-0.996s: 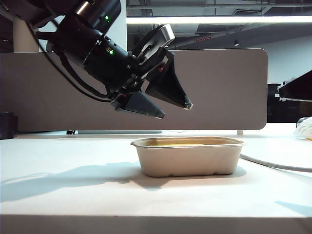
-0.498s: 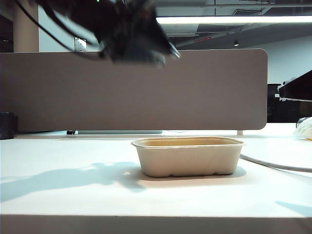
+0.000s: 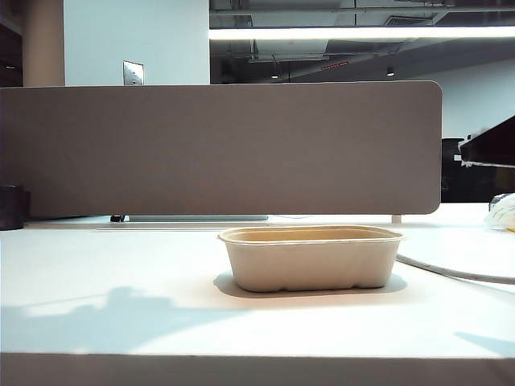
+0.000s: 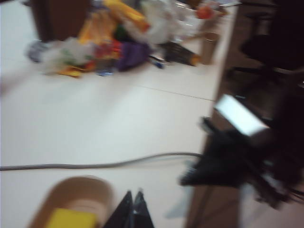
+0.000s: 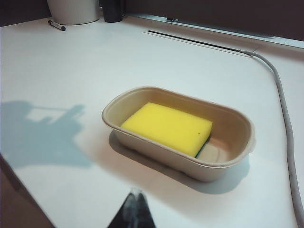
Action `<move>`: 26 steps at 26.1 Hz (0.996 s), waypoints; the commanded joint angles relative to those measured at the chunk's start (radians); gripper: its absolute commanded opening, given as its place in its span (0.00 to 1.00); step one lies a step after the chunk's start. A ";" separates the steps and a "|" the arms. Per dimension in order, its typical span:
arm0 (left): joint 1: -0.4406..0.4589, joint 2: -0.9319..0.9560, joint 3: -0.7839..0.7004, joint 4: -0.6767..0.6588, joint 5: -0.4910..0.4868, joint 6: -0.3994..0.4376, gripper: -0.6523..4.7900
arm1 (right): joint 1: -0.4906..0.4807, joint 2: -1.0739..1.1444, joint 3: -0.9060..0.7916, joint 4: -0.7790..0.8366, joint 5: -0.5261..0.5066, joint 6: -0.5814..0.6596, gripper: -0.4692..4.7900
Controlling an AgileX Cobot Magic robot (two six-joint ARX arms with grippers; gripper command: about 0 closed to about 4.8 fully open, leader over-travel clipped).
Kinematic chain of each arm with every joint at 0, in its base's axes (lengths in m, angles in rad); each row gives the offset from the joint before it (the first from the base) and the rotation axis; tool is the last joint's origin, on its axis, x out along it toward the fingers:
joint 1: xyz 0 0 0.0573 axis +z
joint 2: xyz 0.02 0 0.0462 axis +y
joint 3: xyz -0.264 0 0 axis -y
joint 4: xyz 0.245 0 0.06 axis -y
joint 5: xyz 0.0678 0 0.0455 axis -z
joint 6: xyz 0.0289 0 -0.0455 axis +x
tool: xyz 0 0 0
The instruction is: Pick up the cleaning sponge from the table and place it into the paper lunch box.
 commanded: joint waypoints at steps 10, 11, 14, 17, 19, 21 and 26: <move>-0.002 -0.015 -0.001 -0.046 0.079 -0.001 0.11 | 0.000 0.000 0.001 0.011 0.000 0.000 0.08; -0.002 -0.015 -0.001 -0.046 0.079 -0.001 0.11 | 0.000 0.000 0.001 0.011 0.001 0.000 0.08; -0.002 -0.015 0.000 -0.045 0.079 0.001 0.11 | 0.000 0.000 0.001 0.011 0.001 0.000 0.08; 0.000 -0.015 0.000 -0.041 0.058 0.027 0.11 | 0.000 0.000 0.001 0.011 0.001 0.000 0.08; 0.033 -0.024 0.000 -0.043 -0.023 0.087 0.11 | 0.000 0.000 0.001 0.011 0.001 0.000 0.08; 0.098 -0.054 0.000 -0.073 -0.091 0.094 0.11 | 0.000 0.000 0.001 0.011 0.001 0.000 0.08; 0.364 -0.229 -0.026 -0.297 -0.133 0.042 0.11 | 0.000 0.000 0.001 0.011 0.001 0.000 0.08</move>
